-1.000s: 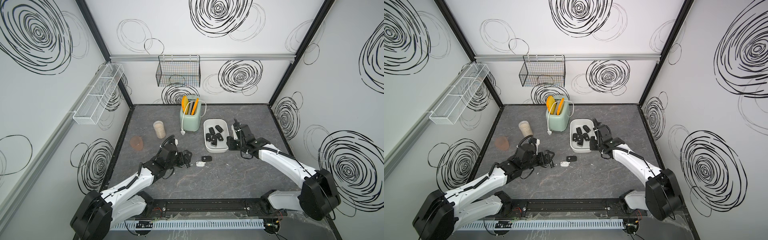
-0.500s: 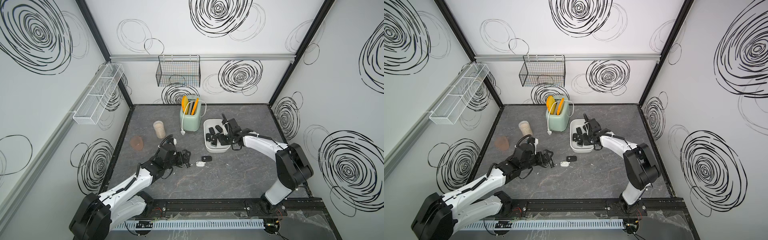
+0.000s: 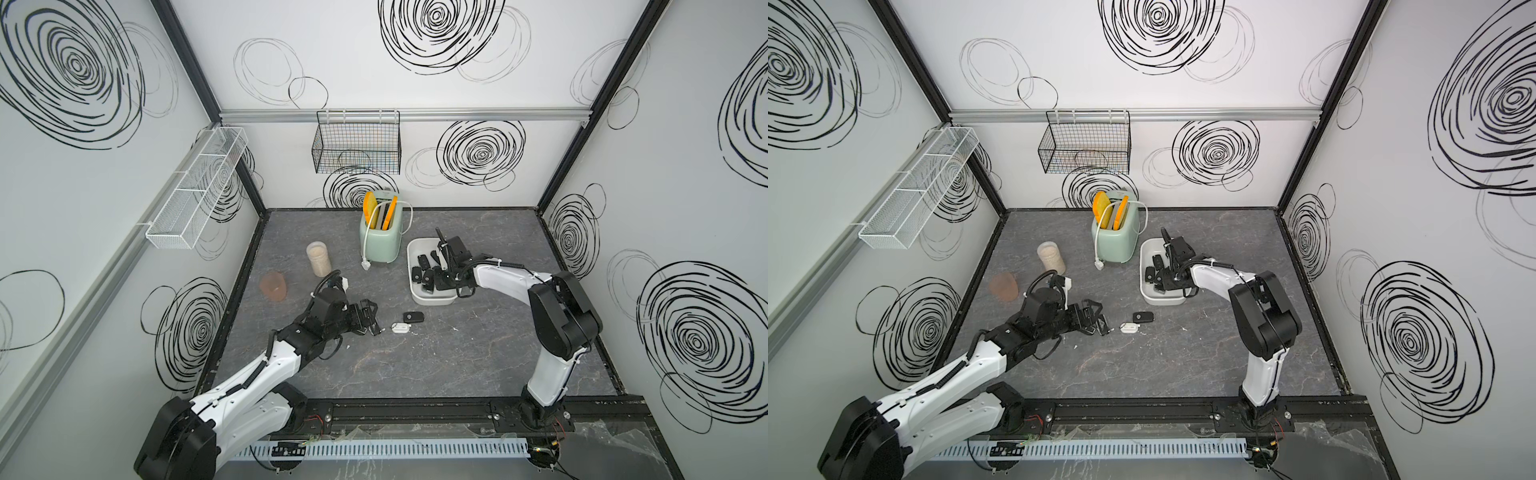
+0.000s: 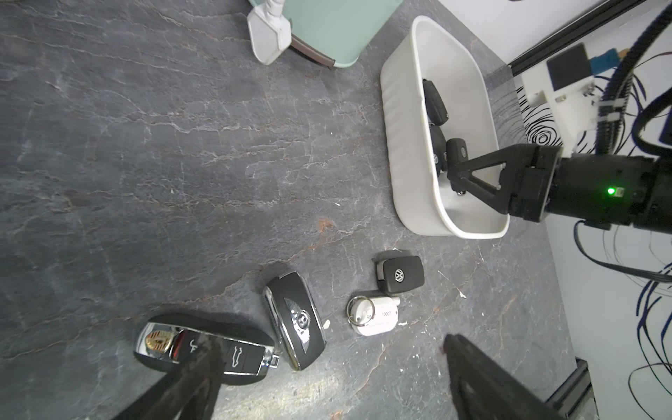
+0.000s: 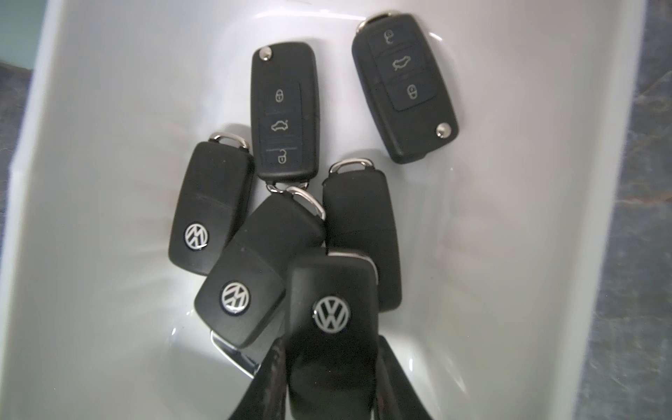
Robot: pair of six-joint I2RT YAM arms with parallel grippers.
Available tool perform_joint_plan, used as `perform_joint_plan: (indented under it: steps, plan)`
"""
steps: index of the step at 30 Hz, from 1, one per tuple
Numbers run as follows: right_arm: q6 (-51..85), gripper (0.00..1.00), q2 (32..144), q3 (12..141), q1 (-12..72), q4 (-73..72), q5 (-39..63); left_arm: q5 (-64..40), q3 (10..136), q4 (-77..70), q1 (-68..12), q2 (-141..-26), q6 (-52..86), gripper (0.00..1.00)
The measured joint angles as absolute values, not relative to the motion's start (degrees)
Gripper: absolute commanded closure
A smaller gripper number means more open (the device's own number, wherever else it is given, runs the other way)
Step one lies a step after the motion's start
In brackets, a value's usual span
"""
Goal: Place the car key into the storage box
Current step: Place the car key in the storage box.
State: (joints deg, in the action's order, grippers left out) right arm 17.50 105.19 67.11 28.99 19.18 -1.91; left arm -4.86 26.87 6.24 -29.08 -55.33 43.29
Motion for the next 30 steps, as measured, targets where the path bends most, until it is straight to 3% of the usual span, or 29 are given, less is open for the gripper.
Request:
perform_joint_plan:
  steps: [5,13,30]
  plan:
    - [17.54,0.65,106.65,68.01,28.99,19.27,-1.93,-4.86,26.00,6.61,-28.97,-53.91,43.31,0.02]
    - [17.80,0.44,106.91,68.99,28.99,19.49,-1.80,-4.82,24.88,7.01,-28.05,-51.44,43.33,0.02]
    - [16.36,0.32,86.43,67.05,32.27,19.68,5.32,-4.75,24.84,10.41,-26.41,-50.39,42.81,0.02]
